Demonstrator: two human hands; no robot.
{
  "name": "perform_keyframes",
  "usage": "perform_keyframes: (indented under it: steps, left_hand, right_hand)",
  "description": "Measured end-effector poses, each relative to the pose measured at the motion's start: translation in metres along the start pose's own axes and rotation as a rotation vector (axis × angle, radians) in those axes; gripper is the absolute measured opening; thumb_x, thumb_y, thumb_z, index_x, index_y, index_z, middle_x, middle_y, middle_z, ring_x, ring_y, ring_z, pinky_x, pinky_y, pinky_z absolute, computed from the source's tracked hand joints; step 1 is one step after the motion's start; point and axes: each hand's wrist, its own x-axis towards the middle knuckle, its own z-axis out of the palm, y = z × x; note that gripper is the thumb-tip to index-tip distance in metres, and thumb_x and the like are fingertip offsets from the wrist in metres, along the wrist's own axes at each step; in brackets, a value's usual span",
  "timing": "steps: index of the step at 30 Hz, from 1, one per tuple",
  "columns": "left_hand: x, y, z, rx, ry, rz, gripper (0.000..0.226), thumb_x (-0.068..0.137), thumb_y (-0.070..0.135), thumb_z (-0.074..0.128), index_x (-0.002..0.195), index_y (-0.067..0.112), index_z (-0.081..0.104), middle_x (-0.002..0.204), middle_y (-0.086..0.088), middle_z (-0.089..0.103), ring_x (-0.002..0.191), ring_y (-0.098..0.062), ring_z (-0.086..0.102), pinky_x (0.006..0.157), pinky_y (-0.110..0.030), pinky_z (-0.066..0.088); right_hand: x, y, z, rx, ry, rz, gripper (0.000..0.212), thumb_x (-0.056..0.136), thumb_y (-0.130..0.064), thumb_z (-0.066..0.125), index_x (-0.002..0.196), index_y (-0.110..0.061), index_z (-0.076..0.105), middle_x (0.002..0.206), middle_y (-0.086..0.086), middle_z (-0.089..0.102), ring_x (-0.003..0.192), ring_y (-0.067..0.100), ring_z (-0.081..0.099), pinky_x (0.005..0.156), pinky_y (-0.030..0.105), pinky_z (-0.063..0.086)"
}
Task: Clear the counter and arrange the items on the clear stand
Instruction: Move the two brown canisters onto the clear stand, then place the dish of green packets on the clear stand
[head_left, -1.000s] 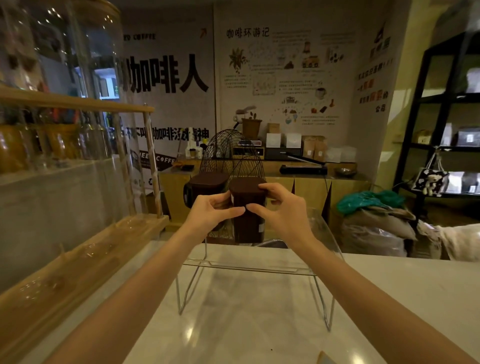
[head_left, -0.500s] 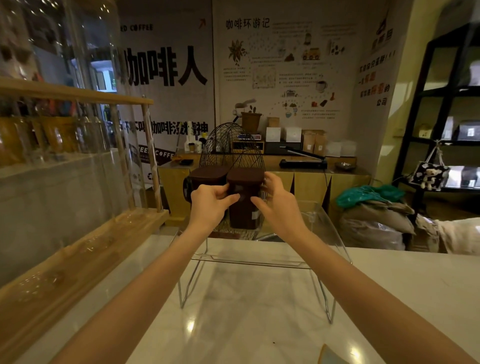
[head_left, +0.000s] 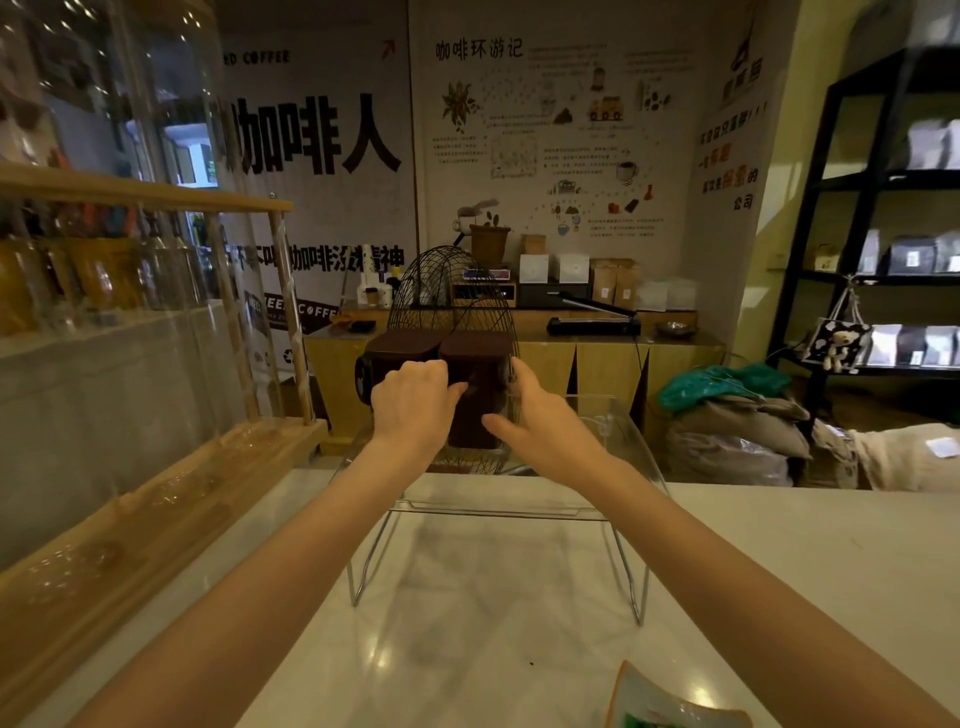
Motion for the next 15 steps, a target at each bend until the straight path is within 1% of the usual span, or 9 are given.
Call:
perform_keyframes:
  steps: [2, 4, 6, 7, 8, 10, 11, 13, 15]
  left_hand:
    - [-0.001, 0.001, -0.003, 0.048, -0.015, 0.021, 0.036, 0.088, 0.039, 0.049, 0.095, 0.005, 0.061, 0.094, -0.015, 0.068, 0.09, -0.035, 0.063, 0.059, -0.036, 0.04]
    - [-0.004, 0.001, -0.005, 0.061, -0.034, 0.025, 0.042, 0.088, 0.043, 0.047, 0.096, 0.005, 0.061, 0.094, -0.016, 0.068, 0.089, -0.036, 0.063, 0.059, -0.036, 0.04]
    - [-0.011, 0.003, -0.008, 0.062, -0.08, 0.012, 0.048, 0.087, 0.047, 0.044, 0.1, 0.004, 0.061, 0.095, -0.017, 0.067, 0.09, -0.037, 0.062, 0.061, -0.036, 0.041]
    - [-0.016, 0.005, -0.01, 0.066, -0.109, 0.0, 0.05, 0.087, 0.049, 0.043, 0.104, 0.004, 0.06, 0.095, -0.016, 0.067, 0.091, -0.037, 0.061, 0.062, -0.036, 0.041]
    - [-0.022, 0.008, -0.012, 0.069, -0.136, -0.006, 0.052, 0.087, 0.05, 0.041, 0.108, 0.005, 0.059, 0.097, -0.016, 0.067, 0.092, -0.036, 0.061, 0.063, -0.036, 0.042]
    - [-0.04, 0.016, -0.016, 0.062, -0.172, 0.009, 0.053, 0.088, 0.05, 0.039, 0.116, 0.008, 0.053, 0.106, -0.015, 0.065, 0.098, -0.035, 0.06, 0.066, -0.037, 0.043]
    - [-0.051, 0.021, -0.018, 0.044, -0.181, 0.027, 0.053, 0.088, 0.05, 0.037, 0.121, 0.009, 0.048, 0.114, -0.014, 0.062, 0.103, -0.034, 0.058, 0.07, -0.039, 0.045]
    - [-0.076, 0.032, -0.021, -0.017, -0.203, 0.079, 0.056, 0.089, 0.049, 0.035, 0.132, 0.013, 0.037, 0.131, -0.012, 0.053, 0.118, -0.03, 0.05, 0.085, -0.041, 0.047]
    - [-0.105, 0.042, -0.021, -0.067, -0.251, 0.155, 0.06, 0.089, 0.05, 0.033, 0.139, 0.017, 0.027, 0.145, -0.008, 0.039, 0.132, -0.025, 0.037, 0.102, -0.041, 0.038]
  right_hand:
    - [-0.017, -0.005, -0.005, -0.089, -0.06, -0.04, 0.058, 0.087, -0.04, 0.051, 0.138, -0.021, 0.028, 0.127, 0.004, 0.058, 0.109, 0.023, 0.058, 0.09, 0.043, 0.053]
    - [-0.041, -0.011, -0.013, -0.225, -0.105, -0.104, 0.053, 0.088, -0.045, 0.046, 0.134, -0.019, 0.038, 0.133, 0.003, 0.052, 0.123, 0.023, 0.047, 0.099, 0.041, 0.046]
    - [-0.071, -0.014, -0.021, -0.322, -0.139, -0.155, 0.055, 0.09, -0.047, 0.041, 0.137, -0.019, 0.035, 0.144, 0.002, 0.041, 0.135, 0.019, 0.032, 0.11, 0.037, 0.032]
    - [-0.088, -0.014, -0.025, -0.362, -0.15, -0.177, 0.055, 0.091, -0.047, 0.039, 0.138, -0.019, 0.033, 0.147, 0.001, 0.037, 0.138, 0.017, 0.026, 0.113, 0.035, 0.026]
    - [-0.105, -0.014, -0.029, -0.397, -0.157, -0.195, 0.055, 0.092, -0.047, 0.038, 0.138, -0.019, 0.031, 0.148, 0.0, 0.035, 0.139, 0.016, 0.023, 0.114, 0.033, 0.022]
    - [-0.136, -0.011, -0.035, -0.435, -0.161, -0.219, 0.053, 0.092, -0.046, 0.037, 0.138, -0.021, 0.032, 0.148, -0.002, 0.034, 0.139, 0.013, 0.023, 0.114, 0.03, 0.02]
    - [-0.149, -0.008, -0.037, -0.449, -0.166, -0.217, 0.051, 0.092, -0.045, 0.037, 0.137, -0.021, 0.033, 0.148, -0.003, 0.034, 0.138, 0.012, 0.023, 0.114, 0.028, 0.019]
    - [-0.171, 0.0, -0.039, -0.479, -0.191, -0.195, 0.05, 0.092, -0.045, 0.037, 0.137, -0.023, 0.034, 0.149, -0.004, 0.033, 0.138, 0.011, 0.023, 0.114, 0.026, 0.019]
    - [-0.19, 0.011, -0.039, -0.487, -0.204, -0.159, 0.048, 0.092, -0.045, 0.037, 0.136, -0.025, 0.034, 0.149, -0.004, 0.033, 0.138, 0.011, 0.023, 0.113, 0.026, 0.019]
